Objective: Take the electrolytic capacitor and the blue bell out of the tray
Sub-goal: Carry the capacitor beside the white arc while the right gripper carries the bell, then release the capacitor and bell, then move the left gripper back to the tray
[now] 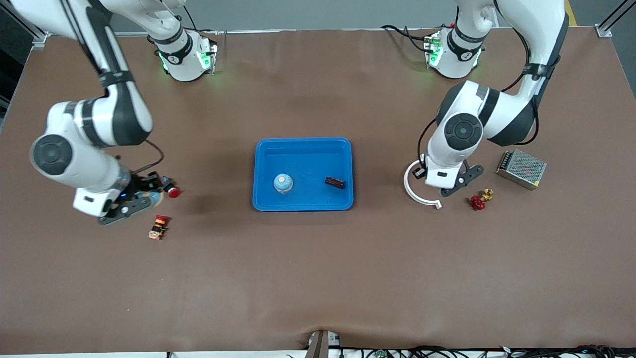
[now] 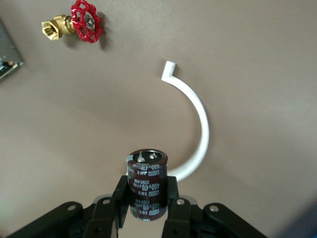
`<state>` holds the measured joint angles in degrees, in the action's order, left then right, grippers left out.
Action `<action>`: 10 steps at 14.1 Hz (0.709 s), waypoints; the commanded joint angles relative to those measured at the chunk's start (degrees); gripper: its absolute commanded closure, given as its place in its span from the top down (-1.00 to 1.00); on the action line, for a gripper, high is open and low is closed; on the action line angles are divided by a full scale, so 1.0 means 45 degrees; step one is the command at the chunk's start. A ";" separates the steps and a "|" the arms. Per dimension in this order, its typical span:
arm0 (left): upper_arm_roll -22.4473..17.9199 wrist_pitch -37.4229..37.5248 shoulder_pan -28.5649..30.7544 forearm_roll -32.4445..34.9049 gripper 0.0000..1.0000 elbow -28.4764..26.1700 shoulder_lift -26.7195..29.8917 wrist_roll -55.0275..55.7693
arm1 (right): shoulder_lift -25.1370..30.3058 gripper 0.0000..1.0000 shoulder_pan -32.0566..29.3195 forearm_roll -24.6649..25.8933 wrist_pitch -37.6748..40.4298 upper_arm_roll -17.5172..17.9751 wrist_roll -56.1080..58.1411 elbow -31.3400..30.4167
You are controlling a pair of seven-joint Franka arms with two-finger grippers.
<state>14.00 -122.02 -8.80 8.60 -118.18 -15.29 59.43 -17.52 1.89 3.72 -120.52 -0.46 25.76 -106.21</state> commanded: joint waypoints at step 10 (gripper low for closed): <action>0.0112 -0.3781 0.1311 0.1389 -1.00 -0.2175 -0.1581 -0.0356 | -0.4348 -1.00 -0.3173 0.0034 -0.4019 0.0337 0.4958 0.1590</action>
<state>14.00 -137.48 -3.22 13.80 -128.23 -20.68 58.09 -34.87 -10.61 3.74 -138.22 -0.31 47.01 -101.02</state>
